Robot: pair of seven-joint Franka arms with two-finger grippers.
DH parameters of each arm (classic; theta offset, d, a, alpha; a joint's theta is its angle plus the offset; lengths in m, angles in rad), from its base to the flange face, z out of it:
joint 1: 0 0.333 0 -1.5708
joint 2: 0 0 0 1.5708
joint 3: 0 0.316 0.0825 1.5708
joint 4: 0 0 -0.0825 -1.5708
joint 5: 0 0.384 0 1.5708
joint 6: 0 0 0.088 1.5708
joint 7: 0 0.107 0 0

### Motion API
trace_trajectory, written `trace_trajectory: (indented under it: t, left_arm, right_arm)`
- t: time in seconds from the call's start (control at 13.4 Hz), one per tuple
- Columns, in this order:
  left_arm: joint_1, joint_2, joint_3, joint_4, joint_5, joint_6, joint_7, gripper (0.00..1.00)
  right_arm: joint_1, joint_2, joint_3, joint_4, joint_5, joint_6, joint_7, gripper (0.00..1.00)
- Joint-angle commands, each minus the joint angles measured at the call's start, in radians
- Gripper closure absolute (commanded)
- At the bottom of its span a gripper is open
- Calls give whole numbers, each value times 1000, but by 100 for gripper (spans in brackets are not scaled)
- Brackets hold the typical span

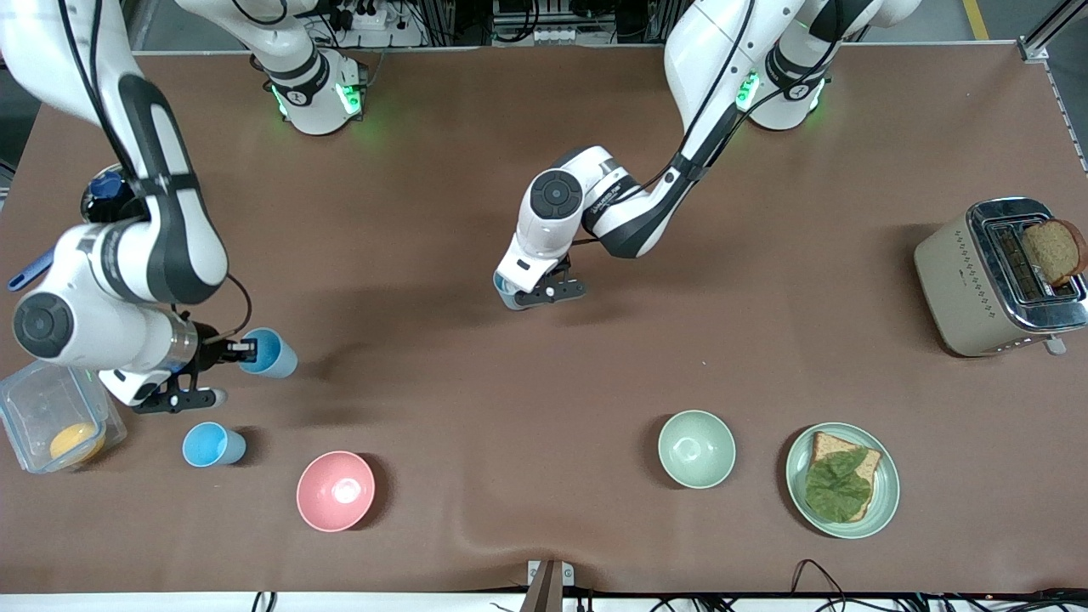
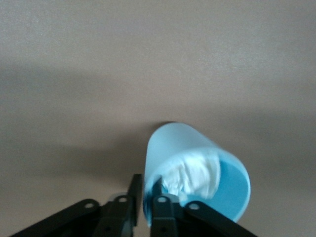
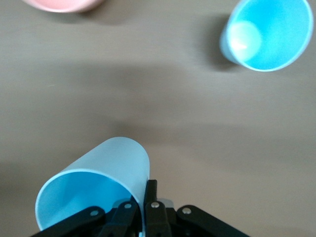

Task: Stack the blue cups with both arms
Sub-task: 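Carry the left cup to table center while the right gripper lifts its cup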

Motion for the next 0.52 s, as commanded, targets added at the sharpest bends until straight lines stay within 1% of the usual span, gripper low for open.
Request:
trace_trajectory:
  t: [0.0, 0.07, 0.22, 0.37, 0.45]
  left_arm:
    - [-3, -20, 18, 27, 10, -52, -8, 0]
    - [20, -44, 16, 29, 13, -87, -6, 0]
    - [63, -136, 18, 27, 22, -168, 2, 0]
    - [117, -257, 16, 27, 111, -279, 31, 0]
    - [151, -309, 16, 27, 130, -328, 52, 0]
  right_arm:
    - [9, -44, 81, -14, 27, -43, 4, 100]
    - [9, -45, 106, -14, 27, -43, 16, 100]
    - [9, -45, 150, -2, 35, -43, 17, 100]
    - [28, -44, 204, 0, 41, -36, 43, 100]
    - [67, -45, 218, -2, 39, -34, 92, 100]
